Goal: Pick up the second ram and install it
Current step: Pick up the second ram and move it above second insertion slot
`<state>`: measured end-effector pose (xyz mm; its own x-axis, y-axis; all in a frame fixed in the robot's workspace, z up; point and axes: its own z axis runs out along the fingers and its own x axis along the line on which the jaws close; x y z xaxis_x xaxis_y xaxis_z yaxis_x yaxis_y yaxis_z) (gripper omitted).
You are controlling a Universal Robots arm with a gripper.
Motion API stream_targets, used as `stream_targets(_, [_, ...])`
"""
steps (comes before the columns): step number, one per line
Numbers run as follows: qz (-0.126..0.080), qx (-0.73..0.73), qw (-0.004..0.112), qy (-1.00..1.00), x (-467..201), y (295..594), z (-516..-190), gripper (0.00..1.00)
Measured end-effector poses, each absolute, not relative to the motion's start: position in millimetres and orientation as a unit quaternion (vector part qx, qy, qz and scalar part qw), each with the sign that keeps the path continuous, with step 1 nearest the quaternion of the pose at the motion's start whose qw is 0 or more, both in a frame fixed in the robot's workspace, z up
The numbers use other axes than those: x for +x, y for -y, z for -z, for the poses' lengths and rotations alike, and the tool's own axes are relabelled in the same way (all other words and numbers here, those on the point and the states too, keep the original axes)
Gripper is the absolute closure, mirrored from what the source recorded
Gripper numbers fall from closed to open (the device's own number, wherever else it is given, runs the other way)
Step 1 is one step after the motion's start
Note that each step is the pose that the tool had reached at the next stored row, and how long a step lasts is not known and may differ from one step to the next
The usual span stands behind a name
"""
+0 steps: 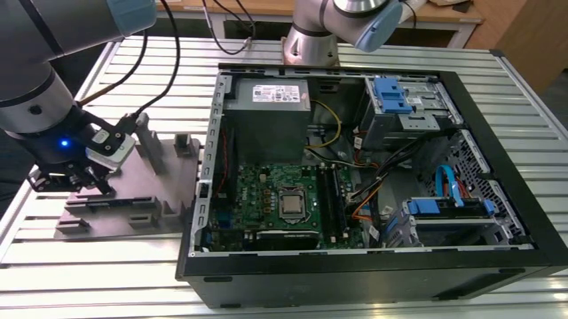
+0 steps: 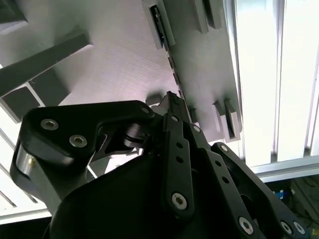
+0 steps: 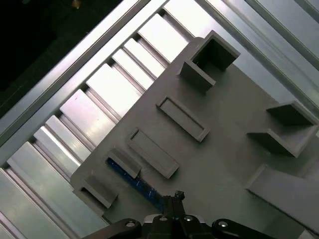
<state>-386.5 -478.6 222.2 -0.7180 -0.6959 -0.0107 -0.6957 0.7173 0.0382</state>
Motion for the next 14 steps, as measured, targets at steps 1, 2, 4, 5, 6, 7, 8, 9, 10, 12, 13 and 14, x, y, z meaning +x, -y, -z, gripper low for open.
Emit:
stream_targets(1, [0.020,0.380,0.002,0.925,-386.6,478.6,-222.2,0.89])
stream_targets(2, [0.020,0.385,0.002,0.922,-386.5,478.6,-222.2,0.89])
stream_targets(4, [0.020,0.395,0.003,0.919,-386.6,478.6,-222.2,0.89])
stream_targets(5, [0.020,0.400,0.003,0.916,-386.6,478.6,-222.2,0.89])
stream_targets(6, [0.020,0.404,0.003,0.914,-386.6,478.6,-222.2,0.89])
stream_targets(7, [0.020,0.409,0.003,0.912,-386.5,478.6,-222.1,0.89])
stream_targets(8, [0.020,0.413,0.003,0.910,-386.6,478.6,-222.1,0.89])
stream_targets(9, [0.020,0.418,0.003,0.908,-386.6,478.6,-222.2,0.89])
stream_targets(10, [0.020,0.423,0.003,0.906,-386.5,478.6,-222.2,0.89])
stream_targets(12, [0.020,0.432,0.003,0.902,-386.5,478.6,-222.1,0.89])
stream_targets(13, [0.020,0.437,0.004,0.899,-386.5,478.6,-222.2,0.89])
stream_targets(14, [0.020,0.441,0.004,0.897,-386.6,478.6,-222.1,0.89])
